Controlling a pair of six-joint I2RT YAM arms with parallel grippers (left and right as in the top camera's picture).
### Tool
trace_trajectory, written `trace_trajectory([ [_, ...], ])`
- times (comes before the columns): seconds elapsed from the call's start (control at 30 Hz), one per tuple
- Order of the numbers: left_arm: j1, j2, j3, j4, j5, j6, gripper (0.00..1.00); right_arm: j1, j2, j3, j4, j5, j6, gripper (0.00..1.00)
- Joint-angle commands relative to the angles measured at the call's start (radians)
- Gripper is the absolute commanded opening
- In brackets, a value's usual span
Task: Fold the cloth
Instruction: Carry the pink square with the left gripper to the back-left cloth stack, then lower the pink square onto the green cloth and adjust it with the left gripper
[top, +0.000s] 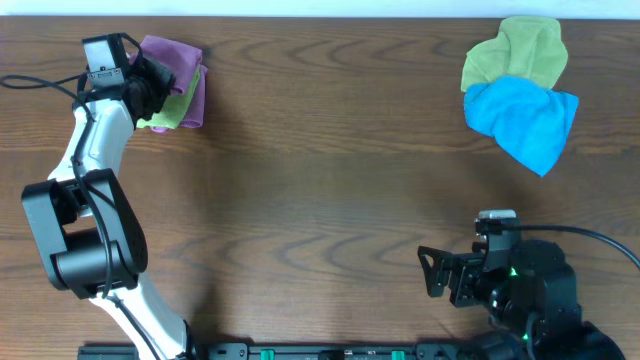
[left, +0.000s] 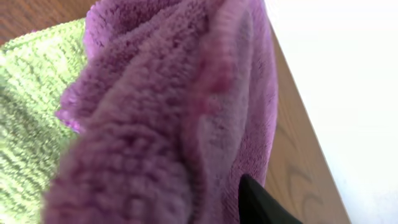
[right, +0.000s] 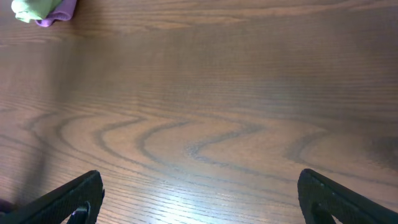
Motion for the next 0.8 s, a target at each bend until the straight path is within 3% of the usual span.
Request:
trace_trajectory([
  [0.0,0.018,-0.008,0.02,-0.023,-0.005,0.015,0.5,-0.005,-0.003,-0.003,-0.002,0.006,0.013,0.99],
  [0.47,0.046,-0.093,0.02,-0.198,-0.02,0.063,0.57,-0.005,-0.003,-0.003,-0.002,0.006,0.013,0.99],
  [0.77,0.046,-0.213,0.02,-0.295,-0.053,0.124,0.73,-0.005,-0.003,-0.003,-0.002,0.006,0.013,0.99],
])
